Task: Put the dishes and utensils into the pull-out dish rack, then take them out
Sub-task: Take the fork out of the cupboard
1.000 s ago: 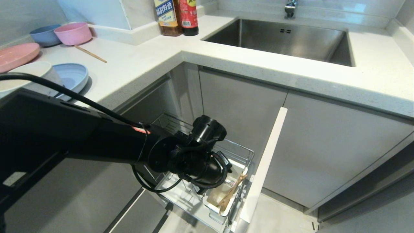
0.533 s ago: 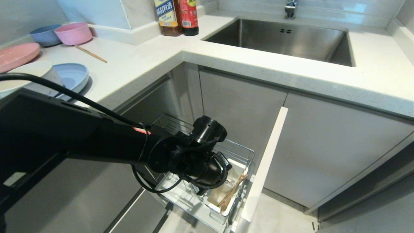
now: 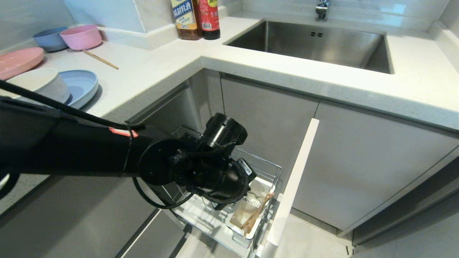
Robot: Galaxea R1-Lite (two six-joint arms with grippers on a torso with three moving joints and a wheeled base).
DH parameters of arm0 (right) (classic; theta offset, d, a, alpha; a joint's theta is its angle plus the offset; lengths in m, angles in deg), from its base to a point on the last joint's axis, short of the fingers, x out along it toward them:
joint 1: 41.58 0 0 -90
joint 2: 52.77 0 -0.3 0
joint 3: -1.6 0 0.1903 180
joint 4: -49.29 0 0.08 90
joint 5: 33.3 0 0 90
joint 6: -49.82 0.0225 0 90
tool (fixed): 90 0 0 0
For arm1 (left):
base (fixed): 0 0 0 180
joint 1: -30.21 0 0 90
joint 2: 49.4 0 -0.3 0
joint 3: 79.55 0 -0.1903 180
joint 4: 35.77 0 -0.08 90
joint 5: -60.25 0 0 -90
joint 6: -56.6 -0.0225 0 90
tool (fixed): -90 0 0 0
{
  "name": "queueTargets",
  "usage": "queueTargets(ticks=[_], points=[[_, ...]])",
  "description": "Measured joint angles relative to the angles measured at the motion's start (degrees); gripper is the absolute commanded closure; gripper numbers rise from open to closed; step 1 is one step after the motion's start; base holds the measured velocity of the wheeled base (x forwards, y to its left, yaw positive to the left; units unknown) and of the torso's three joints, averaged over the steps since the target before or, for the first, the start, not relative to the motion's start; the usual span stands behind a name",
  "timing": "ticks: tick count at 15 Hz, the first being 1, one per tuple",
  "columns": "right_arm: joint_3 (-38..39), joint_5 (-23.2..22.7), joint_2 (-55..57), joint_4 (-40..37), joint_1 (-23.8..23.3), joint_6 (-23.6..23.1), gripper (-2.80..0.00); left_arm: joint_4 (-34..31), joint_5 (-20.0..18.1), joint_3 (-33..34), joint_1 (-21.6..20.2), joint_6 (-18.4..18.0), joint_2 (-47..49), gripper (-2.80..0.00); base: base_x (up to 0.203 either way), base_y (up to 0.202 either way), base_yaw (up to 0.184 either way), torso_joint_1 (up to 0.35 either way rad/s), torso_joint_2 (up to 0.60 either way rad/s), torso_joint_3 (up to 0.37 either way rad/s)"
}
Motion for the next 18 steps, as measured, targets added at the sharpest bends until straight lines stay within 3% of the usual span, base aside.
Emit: queueTargets(ticks=[11,18], points=[[0.0,0.0,0.0,0.0,0.0,0.0,0.00,-6.0,7.2,-0.7,2.3,-0.1,-8.4,0.00,0.000,0.000,0.000,0.000,0.00,0.000],[0.0,0.0,0.0,0.0,0.0,0.0,0.00,-11.7,8.1,-0.9,2.4,-0.6,-16.0,0.00,0.000,0.000,0.000,0.000,0.00,0.000]])
